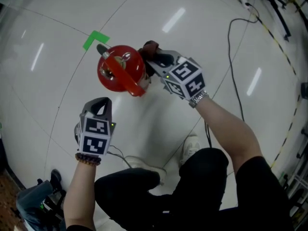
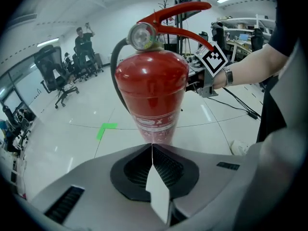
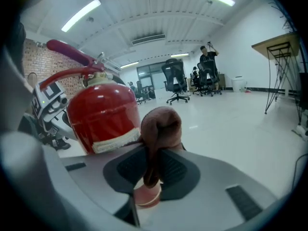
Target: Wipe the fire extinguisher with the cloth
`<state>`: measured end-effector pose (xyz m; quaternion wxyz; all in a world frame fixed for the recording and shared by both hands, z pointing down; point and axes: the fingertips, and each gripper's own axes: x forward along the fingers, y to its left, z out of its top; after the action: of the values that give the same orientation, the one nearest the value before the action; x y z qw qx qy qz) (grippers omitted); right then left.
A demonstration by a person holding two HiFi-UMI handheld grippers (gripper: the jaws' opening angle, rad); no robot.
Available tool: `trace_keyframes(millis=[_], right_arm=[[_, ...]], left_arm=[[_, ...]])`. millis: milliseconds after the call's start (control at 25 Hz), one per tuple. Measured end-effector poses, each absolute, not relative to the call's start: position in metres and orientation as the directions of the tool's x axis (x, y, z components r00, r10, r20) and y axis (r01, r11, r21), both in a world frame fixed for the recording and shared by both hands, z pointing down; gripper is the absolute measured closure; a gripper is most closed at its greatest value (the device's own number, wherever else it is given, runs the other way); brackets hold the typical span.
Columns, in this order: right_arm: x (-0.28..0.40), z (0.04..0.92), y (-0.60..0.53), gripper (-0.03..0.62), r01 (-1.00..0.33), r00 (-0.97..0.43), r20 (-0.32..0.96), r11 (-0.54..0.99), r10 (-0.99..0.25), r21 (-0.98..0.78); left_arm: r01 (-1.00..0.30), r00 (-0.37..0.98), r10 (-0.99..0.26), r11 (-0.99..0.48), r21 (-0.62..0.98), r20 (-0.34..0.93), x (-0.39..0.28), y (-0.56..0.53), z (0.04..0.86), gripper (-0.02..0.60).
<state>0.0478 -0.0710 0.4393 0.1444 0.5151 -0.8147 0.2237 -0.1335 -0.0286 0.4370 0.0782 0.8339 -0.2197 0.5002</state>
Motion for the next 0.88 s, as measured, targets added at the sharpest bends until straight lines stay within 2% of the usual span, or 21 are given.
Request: trace_keyframes(millis=[400, 880], right_arm=[[0.044, 0.496, -0.071, 0.513, -0.887, -0.462, 0.473, 0.376, -0.75, -0.269], [0.045, 0.587, -0.062, 0.513, -0.891, -0.453, 0.578, 0.332, -0.679, -0.309]], left_arm=[[-0.406, 0.332, -0.257, -0.907, -0.108, 0.908, -0.115, -0.005, 0.455, 0.578], [-0.399, 0.315, -0.245, -0.911, -0.107, 0.917, -0.097, 0.01, 0.469, 0.578]])
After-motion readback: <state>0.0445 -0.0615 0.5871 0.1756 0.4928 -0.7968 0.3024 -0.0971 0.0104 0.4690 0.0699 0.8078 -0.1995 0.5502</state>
